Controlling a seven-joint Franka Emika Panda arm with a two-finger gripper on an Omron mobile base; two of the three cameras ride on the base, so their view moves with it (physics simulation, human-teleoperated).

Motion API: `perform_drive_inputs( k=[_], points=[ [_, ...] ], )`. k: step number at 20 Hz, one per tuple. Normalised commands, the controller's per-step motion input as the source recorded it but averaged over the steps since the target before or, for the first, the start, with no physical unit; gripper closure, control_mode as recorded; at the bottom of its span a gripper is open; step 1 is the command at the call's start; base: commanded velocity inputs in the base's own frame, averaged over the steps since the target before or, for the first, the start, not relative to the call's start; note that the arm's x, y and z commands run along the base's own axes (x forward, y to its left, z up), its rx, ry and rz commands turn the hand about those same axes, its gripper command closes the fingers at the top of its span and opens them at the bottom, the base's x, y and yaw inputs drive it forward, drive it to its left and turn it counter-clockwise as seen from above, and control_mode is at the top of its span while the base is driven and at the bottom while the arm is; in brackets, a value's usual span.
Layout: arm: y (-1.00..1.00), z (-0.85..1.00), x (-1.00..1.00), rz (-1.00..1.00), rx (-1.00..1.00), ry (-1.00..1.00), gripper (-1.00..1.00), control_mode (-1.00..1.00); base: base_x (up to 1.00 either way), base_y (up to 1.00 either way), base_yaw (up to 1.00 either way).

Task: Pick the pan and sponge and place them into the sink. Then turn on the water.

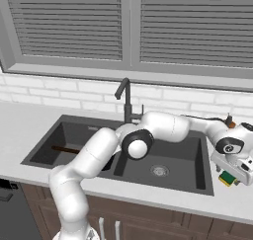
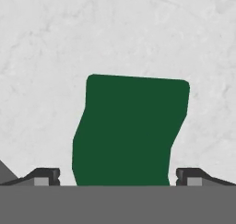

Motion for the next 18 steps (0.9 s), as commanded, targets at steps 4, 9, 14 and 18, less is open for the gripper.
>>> perform_drive_inputs(
  k=[4,9,14,18],
  points=[
    [0.00,-0.17,0.00,-0.03,0.00,0.00,-1.00,-1.00,0.00,0.00,0.00],
    [0.00,-0.34,0.00,-0.01,-0.01,0.00,-1.00,-1.00,0.00,0.00,0.00],
    [0.00,-0.37,0.00,0.00,-0.01,0.00,1.00,-1.00,0.00,0.00,0.00],
    [0.02,-0.14,0.00,0.00,0.00,0.00,1.00,-1.00,0.00,0.00,0.00]
  ],
)
